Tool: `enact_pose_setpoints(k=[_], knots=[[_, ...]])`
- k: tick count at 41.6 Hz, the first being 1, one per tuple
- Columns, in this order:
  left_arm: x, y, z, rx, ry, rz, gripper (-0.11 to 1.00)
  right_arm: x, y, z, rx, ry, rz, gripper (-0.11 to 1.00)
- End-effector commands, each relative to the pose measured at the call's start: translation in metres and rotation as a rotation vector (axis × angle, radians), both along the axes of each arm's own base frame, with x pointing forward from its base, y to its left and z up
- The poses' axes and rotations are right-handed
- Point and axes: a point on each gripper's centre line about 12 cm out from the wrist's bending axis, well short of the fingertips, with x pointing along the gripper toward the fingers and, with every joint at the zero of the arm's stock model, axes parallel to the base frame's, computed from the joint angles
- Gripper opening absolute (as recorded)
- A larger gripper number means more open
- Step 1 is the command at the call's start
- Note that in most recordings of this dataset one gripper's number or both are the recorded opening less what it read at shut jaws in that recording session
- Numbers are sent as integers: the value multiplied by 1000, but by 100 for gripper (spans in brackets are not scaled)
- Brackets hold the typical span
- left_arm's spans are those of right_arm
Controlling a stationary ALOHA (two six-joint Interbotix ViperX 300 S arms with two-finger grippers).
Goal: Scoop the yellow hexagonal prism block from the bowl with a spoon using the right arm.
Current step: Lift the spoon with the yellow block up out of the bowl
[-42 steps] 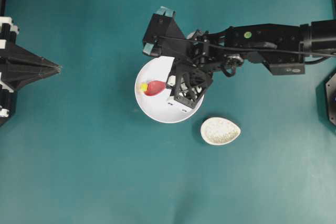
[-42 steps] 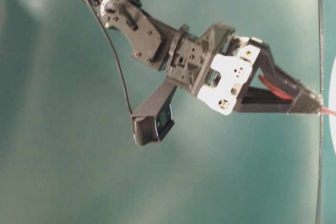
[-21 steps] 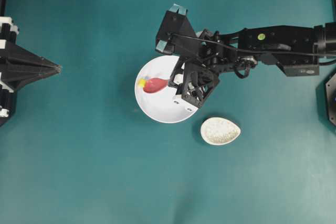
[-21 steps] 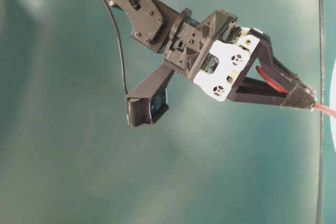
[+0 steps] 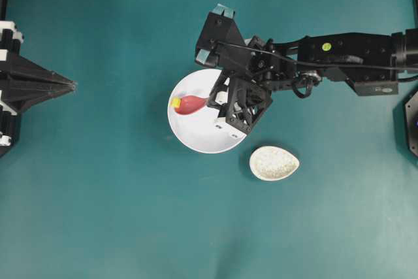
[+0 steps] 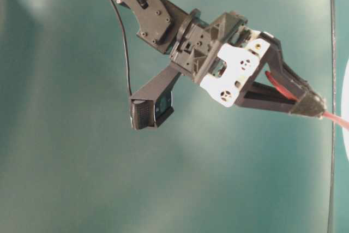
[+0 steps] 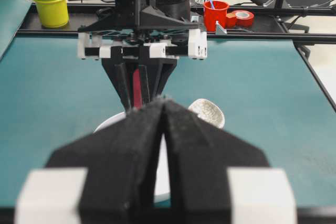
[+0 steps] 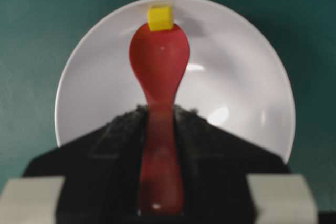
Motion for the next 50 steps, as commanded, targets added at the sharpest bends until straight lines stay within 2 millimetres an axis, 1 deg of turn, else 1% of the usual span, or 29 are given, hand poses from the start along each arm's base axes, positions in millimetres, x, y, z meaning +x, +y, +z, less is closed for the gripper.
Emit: enact_pose_setpoints(k=[1, 16, 26, 30, 35, 39, 42, 50], knots=[[2, 0, 10, 3, -23, 1, 0, -1, 2, 20, -9, -68, 2, 21], [2, 0, 10, 3, -23, 1, 0, -14, 8, 17, -22, -152, 5, 21], [2, 0, 10, 3, -23, 1, 0, -29, 16, 14, -40, -246, 14, 21], [2, 0, 10, 3, -23, 1, 0, -34, 17, 19, -66, -334, 21, 21], [2, 0, 10, 3, -23, 1, 0, -41, 23, 34, -128, -490, 63, 21], [2, 0, 10, 3, -23, 1, 0, -49, 25, 43, -156, -575, 79, 21], [2, 0, 10, 3, -25, 1, 0, -56, 25, 46, -164, -600, 82, 21], [2, 0, 10, 2, -26, 1, 0, -69, 25, 46, -182, -604, 94, 21]])
